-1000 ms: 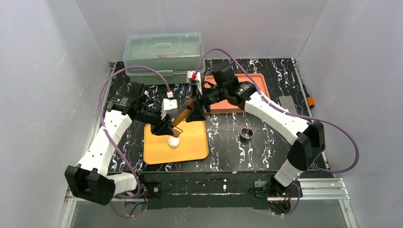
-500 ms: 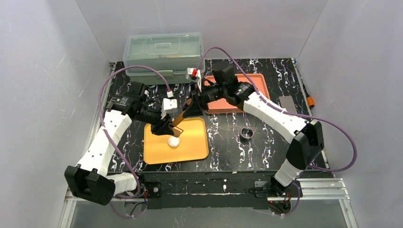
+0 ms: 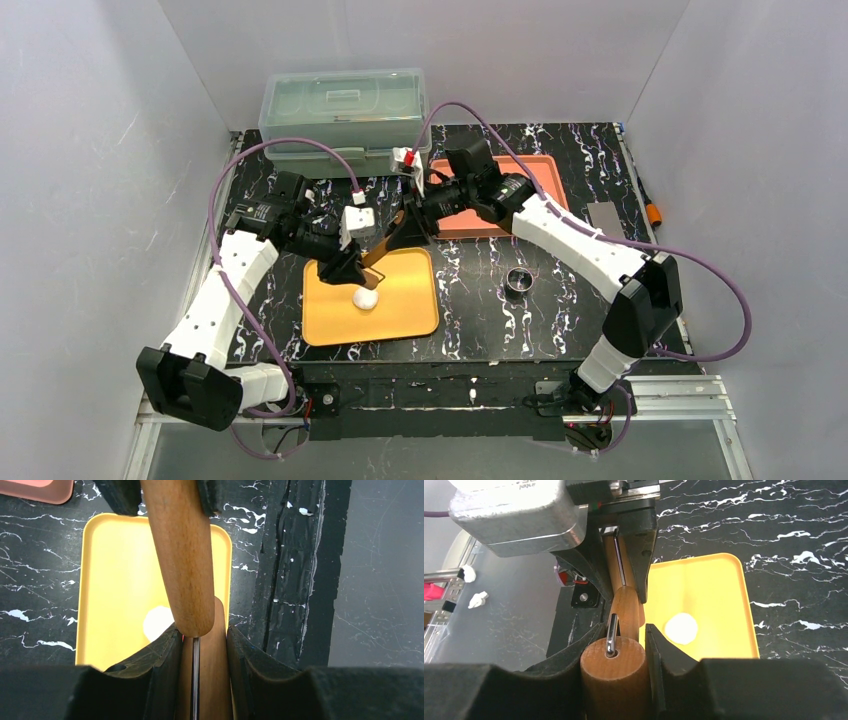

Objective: Roll out the dumpling wrappers from the dough

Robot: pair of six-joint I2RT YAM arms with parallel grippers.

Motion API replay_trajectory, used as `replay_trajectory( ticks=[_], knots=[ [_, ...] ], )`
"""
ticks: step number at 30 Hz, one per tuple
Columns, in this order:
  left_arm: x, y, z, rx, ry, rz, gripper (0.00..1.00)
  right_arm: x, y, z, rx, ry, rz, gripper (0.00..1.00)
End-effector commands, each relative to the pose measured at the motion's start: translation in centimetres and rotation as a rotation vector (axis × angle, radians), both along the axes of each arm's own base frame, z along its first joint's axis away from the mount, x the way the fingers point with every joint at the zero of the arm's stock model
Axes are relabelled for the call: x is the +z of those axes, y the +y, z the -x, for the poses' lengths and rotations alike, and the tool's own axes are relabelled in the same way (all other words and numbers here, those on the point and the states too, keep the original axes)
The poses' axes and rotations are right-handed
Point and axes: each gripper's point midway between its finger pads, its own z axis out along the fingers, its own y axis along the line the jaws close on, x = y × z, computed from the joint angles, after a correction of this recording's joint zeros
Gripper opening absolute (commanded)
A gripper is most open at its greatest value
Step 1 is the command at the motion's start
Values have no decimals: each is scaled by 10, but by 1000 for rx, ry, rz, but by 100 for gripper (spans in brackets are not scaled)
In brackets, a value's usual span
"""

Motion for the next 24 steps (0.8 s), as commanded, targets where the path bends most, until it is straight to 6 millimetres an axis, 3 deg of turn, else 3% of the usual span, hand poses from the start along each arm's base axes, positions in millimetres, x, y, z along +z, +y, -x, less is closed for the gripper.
replay_trajectory(
  ticks=[1,2,5,6,7,11,16,19,24],
  knots=[
    [13,-8,-14,12,-54,40,0,-21,-9,-19,-174,8,108,1],
    [10,-7,-18,20,-51,27,1,-24,-10,-25,-215,5,121,1],
    [-2,-4,-31,76,-35,-15,64,-33,-14,-45,-355,5,171,1],
    [-6,-1,-36,99,-36,-38,92,-36,-16,-50,-397,18,184,1],
    [-9,1,-40,113,-40,-55,98,-38,-18,-54,-434,25,193,1],
    [-9,7,-44,136,-70,-70,98,-37,-24,-67,-555,37,194,1],
    [2,10,-46,191,-86,-56,98,-36,-23,-70,-581,27,207,1],
    [-6,25,-61,342,-58,-106,98,-38,-9,-48,-510,-101,232,1],
    [-30,73,-82,665,2,-206,98,-29,5,-5,-408,-468,203,1]
  ],
)
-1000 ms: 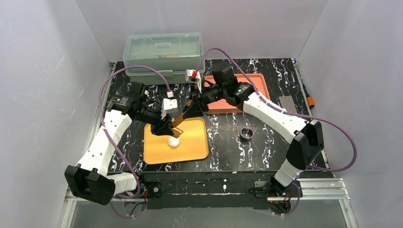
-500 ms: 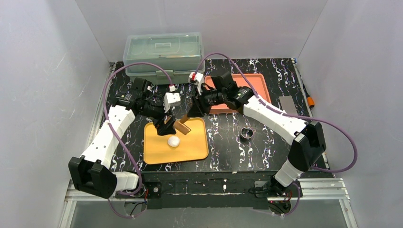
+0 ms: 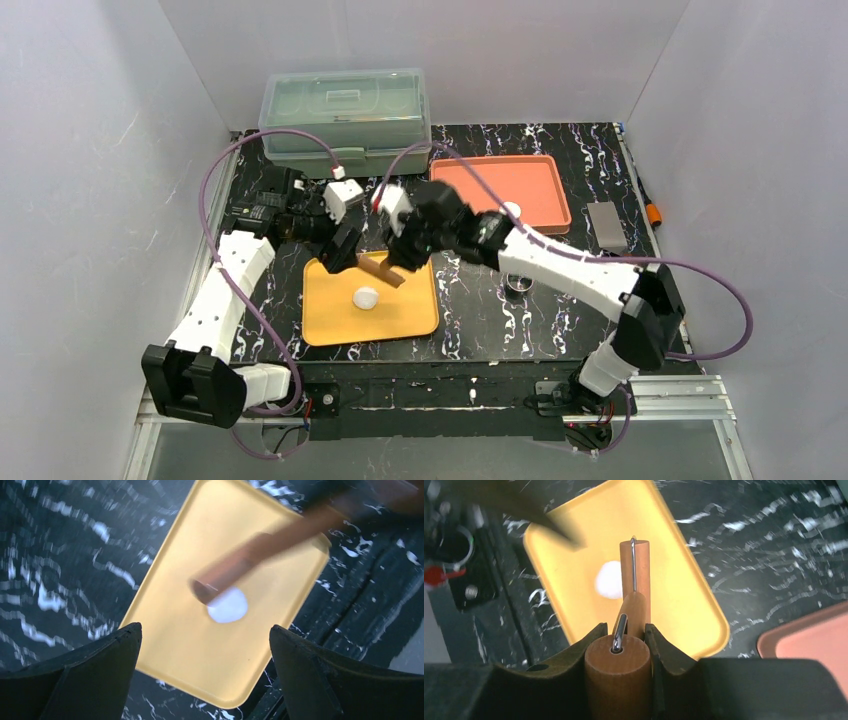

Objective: Roll out the dumpling wrappers from the dough

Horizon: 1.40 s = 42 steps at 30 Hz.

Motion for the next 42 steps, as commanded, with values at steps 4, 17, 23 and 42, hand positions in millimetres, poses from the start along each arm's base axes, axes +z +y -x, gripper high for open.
replay_trajectory(
  ticks=[4,17,23,42],
  knots=[
    [-27,73,-14,448,94,-110,98,66,6,35,158,-458,-106,1],
    [-97,112,-50,567,200,-324,97,39,14,67,446,-832,-75,1],
    [-132,96,-100,413,131,-356,88,23,21,70,491,-986,-59,1],
    [-180,108,-33,612,530,-314,68,-47,48,82,669,-1066,182,1]
  ],
)
